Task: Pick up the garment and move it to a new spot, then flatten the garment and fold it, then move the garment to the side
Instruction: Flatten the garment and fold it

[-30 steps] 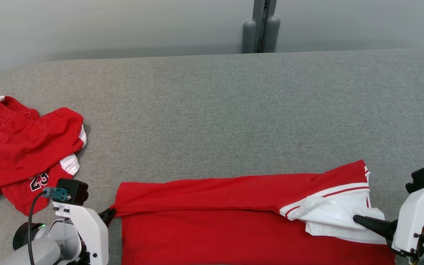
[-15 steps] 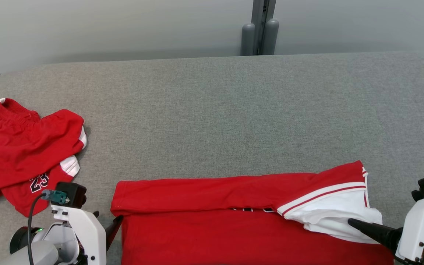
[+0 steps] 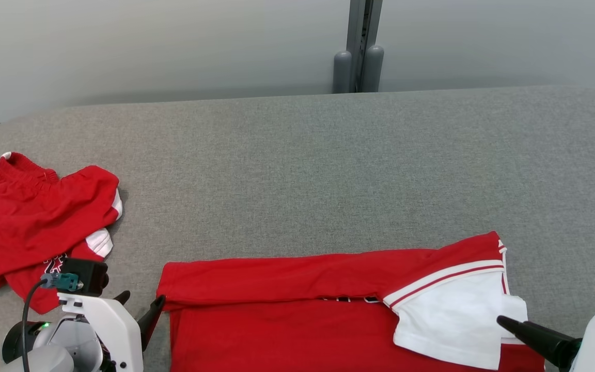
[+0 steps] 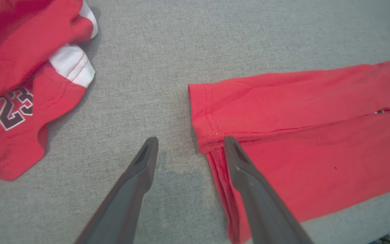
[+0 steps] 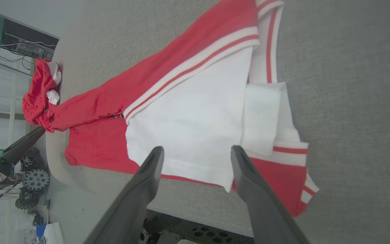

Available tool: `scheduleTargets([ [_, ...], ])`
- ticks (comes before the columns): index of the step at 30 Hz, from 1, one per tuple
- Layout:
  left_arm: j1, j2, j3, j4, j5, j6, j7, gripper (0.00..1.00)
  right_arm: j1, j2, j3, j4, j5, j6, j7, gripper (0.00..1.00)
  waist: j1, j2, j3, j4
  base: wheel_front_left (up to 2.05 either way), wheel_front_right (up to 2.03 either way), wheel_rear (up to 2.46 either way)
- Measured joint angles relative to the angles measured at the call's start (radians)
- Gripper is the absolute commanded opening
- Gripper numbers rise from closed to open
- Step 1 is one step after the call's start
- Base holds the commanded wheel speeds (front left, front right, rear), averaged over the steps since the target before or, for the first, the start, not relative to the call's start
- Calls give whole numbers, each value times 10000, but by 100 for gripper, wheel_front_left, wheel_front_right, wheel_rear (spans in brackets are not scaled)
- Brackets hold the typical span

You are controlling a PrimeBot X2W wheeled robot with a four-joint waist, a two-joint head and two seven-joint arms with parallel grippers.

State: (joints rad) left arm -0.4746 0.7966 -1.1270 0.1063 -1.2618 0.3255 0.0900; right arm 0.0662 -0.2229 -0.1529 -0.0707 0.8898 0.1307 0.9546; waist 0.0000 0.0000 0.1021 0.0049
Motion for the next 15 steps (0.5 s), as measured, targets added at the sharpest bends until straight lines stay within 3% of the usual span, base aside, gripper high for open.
scheduleTargets([
  [10,211,282,376,-731,10,591,-589,100,-87,-138,13,-1091,-374,0,-1668,100,0,0,-217,-85,0,0,0],
  [11,650,13,608,-825,-242,767,-1191,100,-199,-293,470,-949,-907,0,-2907,100,0,0,-200,-101,0,0,0],
  [15,845,-238,913,-882,-385,800,-1781,100,-167,-426,646,-407,-1590,0,-3499,100,0,0,-154,-54,0,0,0],
])
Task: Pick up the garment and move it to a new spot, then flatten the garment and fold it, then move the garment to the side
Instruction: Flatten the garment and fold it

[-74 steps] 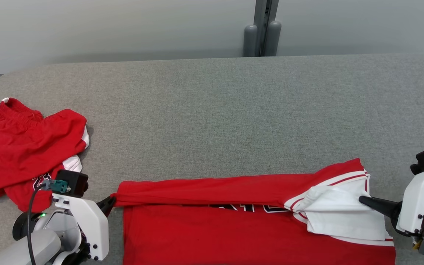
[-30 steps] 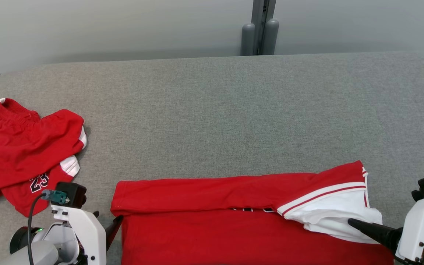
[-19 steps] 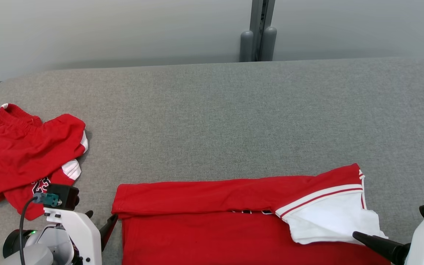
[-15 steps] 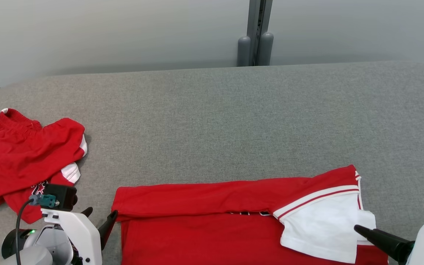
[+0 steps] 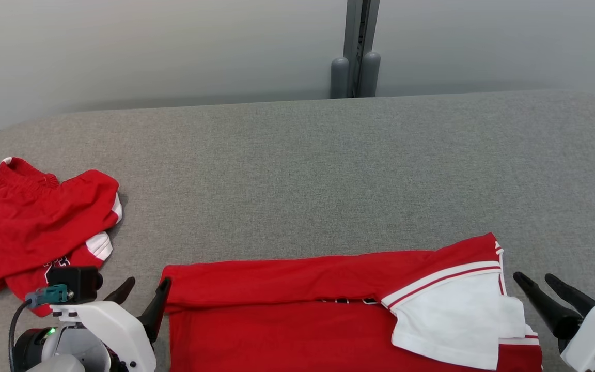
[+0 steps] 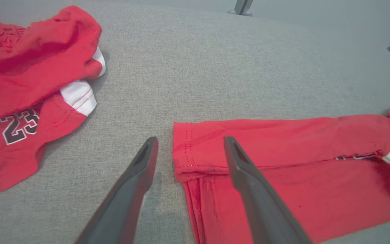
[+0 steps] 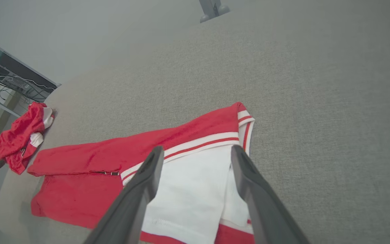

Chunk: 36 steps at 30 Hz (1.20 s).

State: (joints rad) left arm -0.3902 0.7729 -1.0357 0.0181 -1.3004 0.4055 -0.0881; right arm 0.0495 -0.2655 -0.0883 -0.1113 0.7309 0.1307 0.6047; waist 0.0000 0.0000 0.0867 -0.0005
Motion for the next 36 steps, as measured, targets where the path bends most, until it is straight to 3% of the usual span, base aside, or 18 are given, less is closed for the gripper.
scheduleTargets([
  [9,238,-316,293,27,-138,-58,-635,100,-33,228,-115,1338,-819,0,-213,100,0,0,-3,63,0,0,0],
  [16,338,-458,201,115,-161,-186,-617,100,-614,497,52,2240,-686,0,-100,100,0,0,56,88,0,0,0],
  [36,175,-403,159,196,-102,-316,-441,100,-1693,468,433,5045,-357,0,-403,100,0,0,213,536,0,0,0],
])
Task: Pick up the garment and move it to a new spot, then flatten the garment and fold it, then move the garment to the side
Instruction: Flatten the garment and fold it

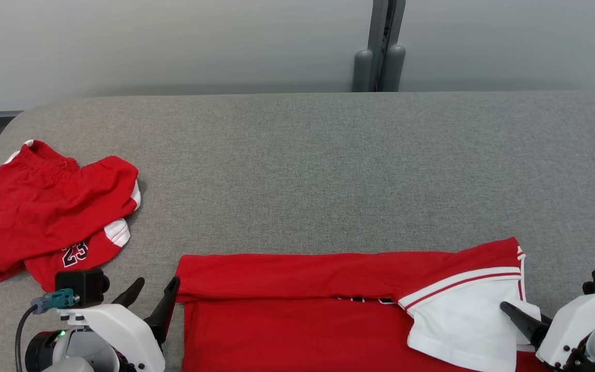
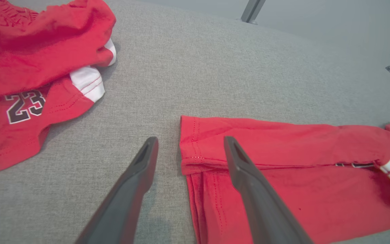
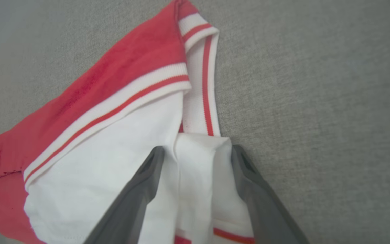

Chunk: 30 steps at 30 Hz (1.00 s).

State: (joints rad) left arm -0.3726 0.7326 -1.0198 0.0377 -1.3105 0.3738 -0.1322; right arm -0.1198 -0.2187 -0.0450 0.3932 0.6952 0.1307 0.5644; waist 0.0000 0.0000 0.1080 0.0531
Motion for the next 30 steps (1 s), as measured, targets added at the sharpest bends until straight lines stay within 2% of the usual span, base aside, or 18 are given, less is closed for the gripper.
scheduleTargets([
  [14,-21,-48,-38,36,2,-31,96,100,-466,-180,242,802,190,15,-353,100,0,0,50,83,0,0,0],
  [23,-35,-134,-71,98,0,-46,178,100,-547,-159,976,834,1009,-2,-42,100,0,0,-13,125,0,0,0],
  [24,-35,-136,-73,104,0,-48,180,100,-554,-178,1039,857,1047,-2,-44,53,0,0,-16,129,0,0,0],
  [25,-35,-140,-75,107,-2,-67,186,100,-569,-215,1110,882,1085,-2,-50,41,0,0,-19,133,0,0,0],
  [26,-35,-148,-79,109,-2,-69,188,100,-593,-242,1172,928,1122,-4,-79,0,-1,0,-23,138,0,0,0],
  [30,-41,-163,-82,123,-2,-75,190,100,-670,-301,1499,1041,1327,2,-199,0,-1,0,-45,161,0,0,0],
])
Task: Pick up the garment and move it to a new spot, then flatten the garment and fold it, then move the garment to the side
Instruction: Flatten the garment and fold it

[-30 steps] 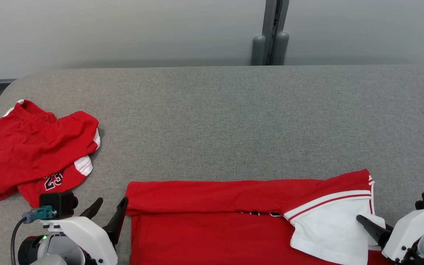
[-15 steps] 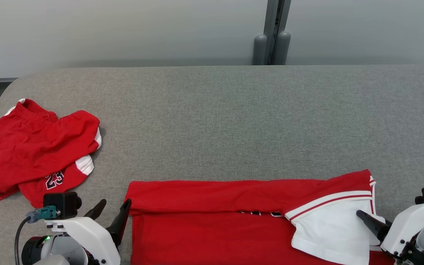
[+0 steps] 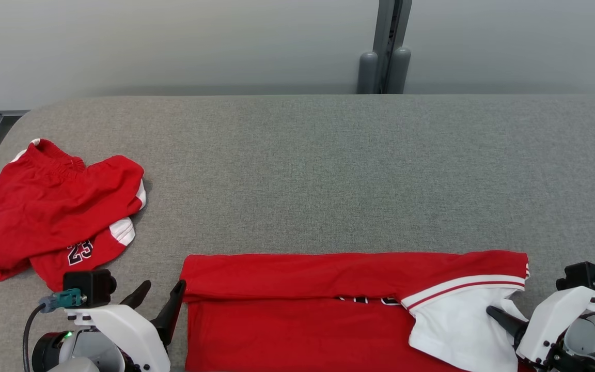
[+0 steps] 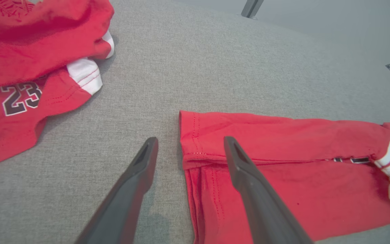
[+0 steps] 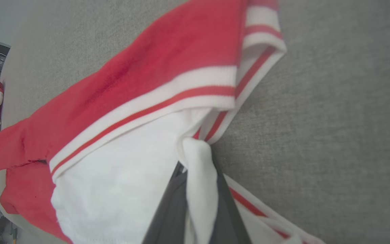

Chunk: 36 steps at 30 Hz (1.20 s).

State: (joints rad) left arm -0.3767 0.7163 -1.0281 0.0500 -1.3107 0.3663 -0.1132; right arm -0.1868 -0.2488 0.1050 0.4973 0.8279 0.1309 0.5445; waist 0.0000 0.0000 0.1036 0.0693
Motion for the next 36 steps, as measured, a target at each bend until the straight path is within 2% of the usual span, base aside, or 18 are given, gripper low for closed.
scheduleTargets([
  [6,0,-48,4,-15,36,-21,-119,100,-36,-194,138,-10,84,2,-376,0,0,0,-62,-22,0,0,0],
  [12,12,-138,8,-15,109,2,-301,100,-107,-700,240,-10,-36,0,-370,0,0,0,-243,-126,0,0,0],
  [23,191,-349,8,77,267,50,-736,100,-183,-1254,-462,-468,-575,0,-77,0,0,0,-719,-386,0,0,0],
  [30,189,-420,63,136,669,-2,-1093,100,-59,-1279,-1018,-1160,-1216,0,232,0,0,0,-894,-533,0,0,0],
  [32,185,-443,56,165,949,-136,-1214,100,13,-1281,-1103,-1400,-1616,0,470,0,0,0,-957,-579,0,0,0],
  [36,211,-683,320,364,1197,-221,-1392,100,154,-1181,-1406,-2015,-2084,0,951,0,0,0,-1060,-650,0,0,0],
])
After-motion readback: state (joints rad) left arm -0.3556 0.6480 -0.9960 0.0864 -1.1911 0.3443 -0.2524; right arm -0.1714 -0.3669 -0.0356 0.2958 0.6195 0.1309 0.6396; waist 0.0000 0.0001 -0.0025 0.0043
